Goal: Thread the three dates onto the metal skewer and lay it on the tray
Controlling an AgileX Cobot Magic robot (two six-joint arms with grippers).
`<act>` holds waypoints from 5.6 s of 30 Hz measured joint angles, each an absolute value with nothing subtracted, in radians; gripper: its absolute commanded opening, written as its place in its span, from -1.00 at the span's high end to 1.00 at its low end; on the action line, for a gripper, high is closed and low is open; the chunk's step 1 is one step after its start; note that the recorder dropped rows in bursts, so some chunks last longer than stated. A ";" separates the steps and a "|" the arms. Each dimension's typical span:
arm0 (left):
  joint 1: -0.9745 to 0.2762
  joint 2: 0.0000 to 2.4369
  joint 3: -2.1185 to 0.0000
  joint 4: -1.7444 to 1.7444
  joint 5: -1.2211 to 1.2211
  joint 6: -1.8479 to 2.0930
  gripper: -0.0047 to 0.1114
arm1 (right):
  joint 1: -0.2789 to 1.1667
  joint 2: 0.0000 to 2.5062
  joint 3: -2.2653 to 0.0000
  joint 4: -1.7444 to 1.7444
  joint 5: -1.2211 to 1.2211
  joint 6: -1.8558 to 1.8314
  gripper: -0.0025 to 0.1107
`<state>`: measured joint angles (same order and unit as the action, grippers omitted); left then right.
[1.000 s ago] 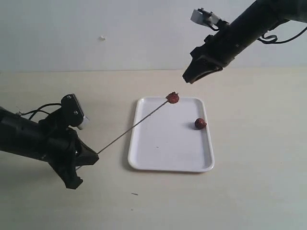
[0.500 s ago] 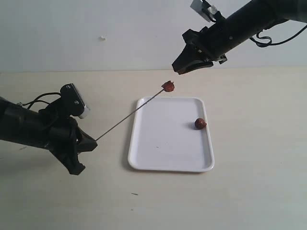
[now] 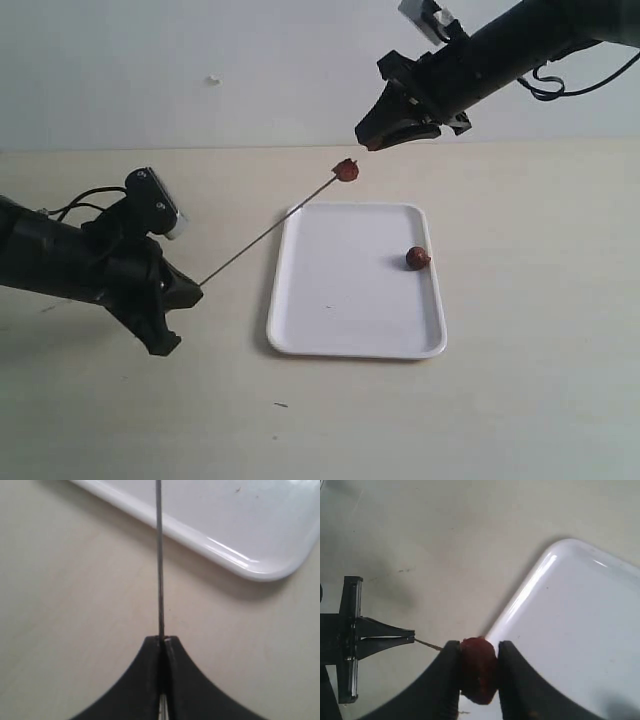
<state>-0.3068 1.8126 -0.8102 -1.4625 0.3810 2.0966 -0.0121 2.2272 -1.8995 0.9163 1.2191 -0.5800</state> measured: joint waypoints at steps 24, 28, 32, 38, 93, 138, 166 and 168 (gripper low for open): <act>-0.307 1.813 -0.831 -1.496 0.420 2.097 0.92 | -0.012 2.227 -1.900 0.956 1.219 -0.572 0.50; -0.307 1.813 -0.834 -1.499 0.430 2.097 0.92 | -0.012 2.227 -1.900 0.956 1.219 -0.572 0.50; -0.307 1.813 -0.834 -1.502 0.432 2.097 0.92 | -0.012 2.227 -1.900 0.956 1.219 -0.572 0.50; -0.307 1.813 -0.834 -1.518 0.418 2.097 0.92 | -0.012 2.227 -1.900 0.956 1.219 -0.570 0.50; -0.307 1.815 -0.845 -1.500 0.416 2.097 0.92 | -0.024 2.227 -1.900 0.937 1.221 -0.557 0.50; -0.301 1.816 -0.845 -1.498 0.454 2.095 0.92 | 0.045 2.226 -1.900 0.916 1.203 -0.547 0.50; -0.301 1.816 -0.886 -1.509 0.542 2.083 0.92 | 0.047 2.216 -1.908 0.922 1.202 -0.551 0.42; -0.301 1.816 -0.886 -1.511 0.544 2.083 0.92 | 0.047 2.216 -1.908 0.922 1.202 -0.555 0.24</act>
